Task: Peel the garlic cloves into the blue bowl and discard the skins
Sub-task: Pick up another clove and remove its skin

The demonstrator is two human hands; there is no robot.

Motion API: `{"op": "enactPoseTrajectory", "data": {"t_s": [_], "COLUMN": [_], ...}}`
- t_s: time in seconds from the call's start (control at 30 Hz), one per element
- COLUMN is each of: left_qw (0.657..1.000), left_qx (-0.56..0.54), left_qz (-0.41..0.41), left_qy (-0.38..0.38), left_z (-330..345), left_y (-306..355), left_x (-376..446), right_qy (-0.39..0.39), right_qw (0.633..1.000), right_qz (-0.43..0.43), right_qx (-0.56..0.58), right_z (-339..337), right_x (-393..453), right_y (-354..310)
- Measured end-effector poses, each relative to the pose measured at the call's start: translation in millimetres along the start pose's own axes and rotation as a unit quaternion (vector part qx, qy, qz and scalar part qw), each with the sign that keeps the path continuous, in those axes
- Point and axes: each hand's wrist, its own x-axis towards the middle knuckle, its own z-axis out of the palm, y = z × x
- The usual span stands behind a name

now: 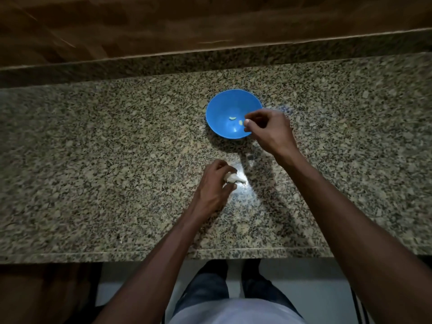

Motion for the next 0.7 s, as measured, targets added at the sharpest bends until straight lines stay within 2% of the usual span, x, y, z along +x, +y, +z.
{"op": "enactPoseTrajectory", "data": {"t_s": [0.1, 0.2, 0.23, 0.33, 0.43, 0.53, 0.7], "left_qw": [1.000, 0.993, 0.982, 0.917, 0.868, 0.828, 0.843], "left_qx": [-0.012, -0.100, -0.161, -0.347, -0.440, -0.504, -0.459], "left_qz": [0.000, -0.054, -0.090, -0.183, -0.219, -0.236, -0.258], "left_qy": [0.003, 0.019, 0.034, 0.075, 0.077, 0.063, 0.107], "left_z": [2.3, -1.4, -4.6, -13.7, -16.2, -15.5, -19.7], "left_y": [-4.2, 0.7, 4.1, 18.3, 27.1, 32.4, 31.3], "left_x": [1.8, -6.2, -10.5, -22.7, -31.6, -32.5, -32.2], "right_qy": [0.000, -0.013, -0.020, -0.089, -0.179, -0.174, -0.170], "right_qw": [1.000, 0.998, 0.996, 0.979, 0.952, 0.953, 0.943], "right_qz": [0.015, 0.046, 0.063, 0.114, 0.138, 0.116, 0.139], "right_qx": [0.004, 0.047, 0.068, 0.141, 0.205, 0.217, 0.251], "right_z": [-0.8, -4.9, -4.2, 2.8, 17.0, 29.0, 29.3], "right_x": [-5.9, -32.8, -44.9, -78.5, -97.8, -101.3, -92.5], "right_y": [8.1, 20.9, 26.6, 42.3, 52.4, 54.7, 56.1]}}
